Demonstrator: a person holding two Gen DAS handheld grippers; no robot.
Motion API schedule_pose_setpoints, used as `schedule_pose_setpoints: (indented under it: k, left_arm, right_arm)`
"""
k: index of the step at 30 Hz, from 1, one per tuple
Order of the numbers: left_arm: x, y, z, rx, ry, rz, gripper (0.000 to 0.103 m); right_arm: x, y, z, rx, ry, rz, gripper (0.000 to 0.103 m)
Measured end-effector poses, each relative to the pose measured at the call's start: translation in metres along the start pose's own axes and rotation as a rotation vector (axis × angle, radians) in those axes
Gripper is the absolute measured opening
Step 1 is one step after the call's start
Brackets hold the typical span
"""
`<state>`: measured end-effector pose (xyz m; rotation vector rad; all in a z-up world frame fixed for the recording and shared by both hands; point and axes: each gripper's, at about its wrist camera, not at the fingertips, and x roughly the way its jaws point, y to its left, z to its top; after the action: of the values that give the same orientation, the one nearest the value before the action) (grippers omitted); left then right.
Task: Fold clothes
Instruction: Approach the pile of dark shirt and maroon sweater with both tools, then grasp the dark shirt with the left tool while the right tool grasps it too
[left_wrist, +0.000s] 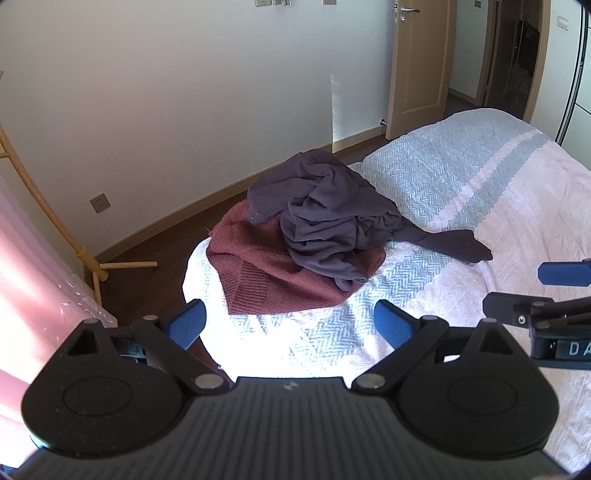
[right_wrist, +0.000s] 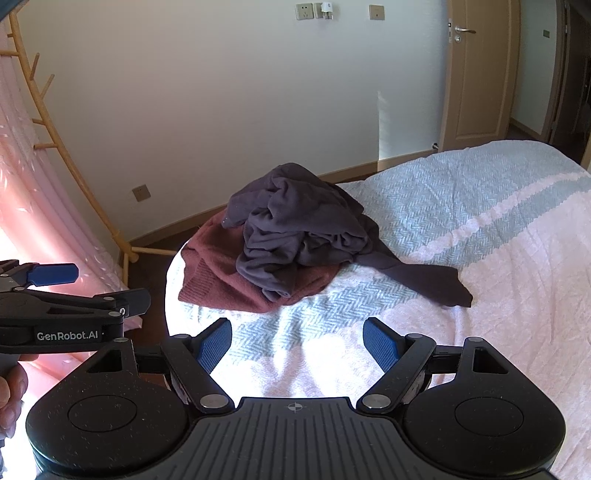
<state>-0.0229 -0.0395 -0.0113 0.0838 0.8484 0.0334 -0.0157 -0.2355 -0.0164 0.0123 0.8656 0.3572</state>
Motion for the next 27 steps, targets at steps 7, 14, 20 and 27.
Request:
schedule_pose_setpoints:
  k: [7,14,20,27]
  left_arm:
    - [-0.008,-0.008,-0.007,-0.014,0.007,0.033,0.096]
    - [-0.012,-0.014,-0.016,0.01,0.018,0.034,0.096]
    - [0.012,-0.004,-0.007,0.082,0.024,0.025,0.096]
    - [0.102,0.016,0.041,0.3,-0.023,-0.033,0.096]
  right_arm:
    - [-0.003,-0.011,-0.006,0.0,-0.001,0.024,0.081]
    - [-0.007,-0.021,-0.013,0.0,-0.002,0.049,0.081]
    - [0.007,-0.028,-0.01,0.016,0.006,0.041,0.081]
    - [0.046,-0.042,0.014,0.019,0.023,-0.04,0.081]
